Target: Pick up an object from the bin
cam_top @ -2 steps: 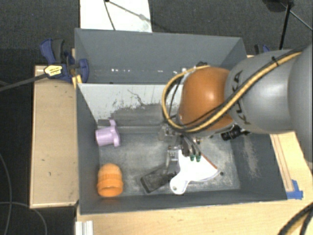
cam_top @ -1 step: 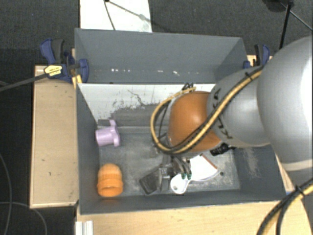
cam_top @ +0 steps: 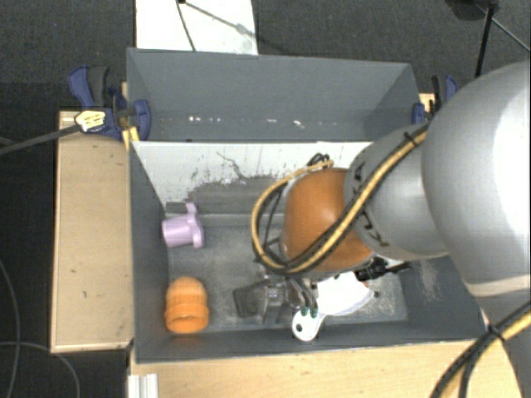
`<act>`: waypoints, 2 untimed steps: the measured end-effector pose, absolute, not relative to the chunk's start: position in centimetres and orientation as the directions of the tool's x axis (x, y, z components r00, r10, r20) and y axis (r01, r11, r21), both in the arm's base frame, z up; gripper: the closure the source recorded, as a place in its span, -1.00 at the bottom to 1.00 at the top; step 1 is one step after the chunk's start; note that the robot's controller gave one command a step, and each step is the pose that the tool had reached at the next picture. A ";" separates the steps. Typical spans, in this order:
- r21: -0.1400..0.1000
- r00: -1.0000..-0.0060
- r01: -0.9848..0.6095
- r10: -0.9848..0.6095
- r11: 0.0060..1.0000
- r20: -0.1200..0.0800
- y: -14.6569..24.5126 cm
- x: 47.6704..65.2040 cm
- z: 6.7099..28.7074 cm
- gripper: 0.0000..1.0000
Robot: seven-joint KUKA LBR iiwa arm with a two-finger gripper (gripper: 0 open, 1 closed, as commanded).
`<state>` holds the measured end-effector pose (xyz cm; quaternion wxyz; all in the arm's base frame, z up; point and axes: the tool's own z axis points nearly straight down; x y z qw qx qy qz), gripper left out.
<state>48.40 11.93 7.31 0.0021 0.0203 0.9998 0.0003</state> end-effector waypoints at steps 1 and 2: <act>0.001 -0.999 0.043 0.043 0.999 -0.004 11.9 48.4 7.3 1.00; 0.001 -0.999 0.049 0.049 0.999 -0.001 12.0 48.9 9.7 1.00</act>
Offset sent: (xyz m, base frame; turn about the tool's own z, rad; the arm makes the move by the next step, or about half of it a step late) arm 0.0055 0.0008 0.0303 0.0096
